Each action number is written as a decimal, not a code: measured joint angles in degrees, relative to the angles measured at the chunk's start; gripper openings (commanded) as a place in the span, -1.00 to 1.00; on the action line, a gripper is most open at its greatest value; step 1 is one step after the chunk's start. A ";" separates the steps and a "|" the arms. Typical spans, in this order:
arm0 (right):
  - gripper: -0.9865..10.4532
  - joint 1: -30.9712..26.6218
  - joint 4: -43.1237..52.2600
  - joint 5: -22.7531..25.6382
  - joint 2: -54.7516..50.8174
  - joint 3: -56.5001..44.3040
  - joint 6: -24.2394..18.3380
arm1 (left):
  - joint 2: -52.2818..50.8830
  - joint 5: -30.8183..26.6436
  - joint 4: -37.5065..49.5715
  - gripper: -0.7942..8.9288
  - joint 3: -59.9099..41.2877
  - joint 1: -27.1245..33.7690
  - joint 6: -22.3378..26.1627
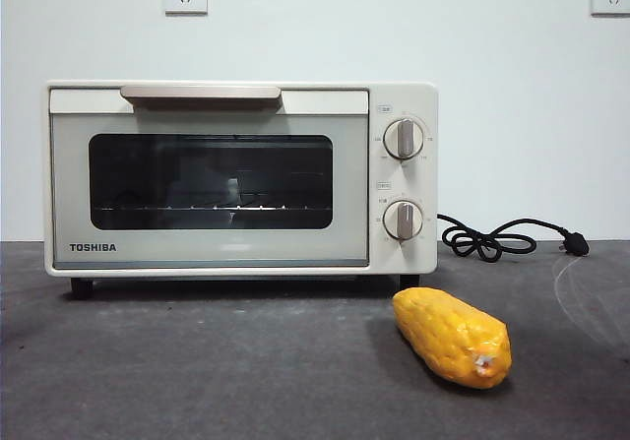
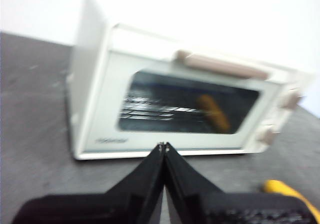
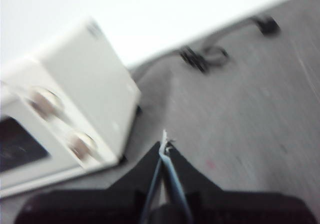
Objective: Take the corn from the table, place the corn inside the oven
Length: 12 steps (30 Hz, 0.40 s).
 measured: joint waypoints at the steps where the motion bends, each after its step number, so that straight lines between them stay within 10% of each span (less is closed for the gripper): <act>1: -0.83 0.00 0.90 -0.59 -0.02 0.96 0.44 | 0.85 0.52 -1.03 -0.85 1.40 -0.02 -0.11; 12: -0.83 0.00 -0.46 -15.91 4.04 12.31 3.98 | 18.21 10.75 -8.46 -0.85 17.11 0.00 -0.04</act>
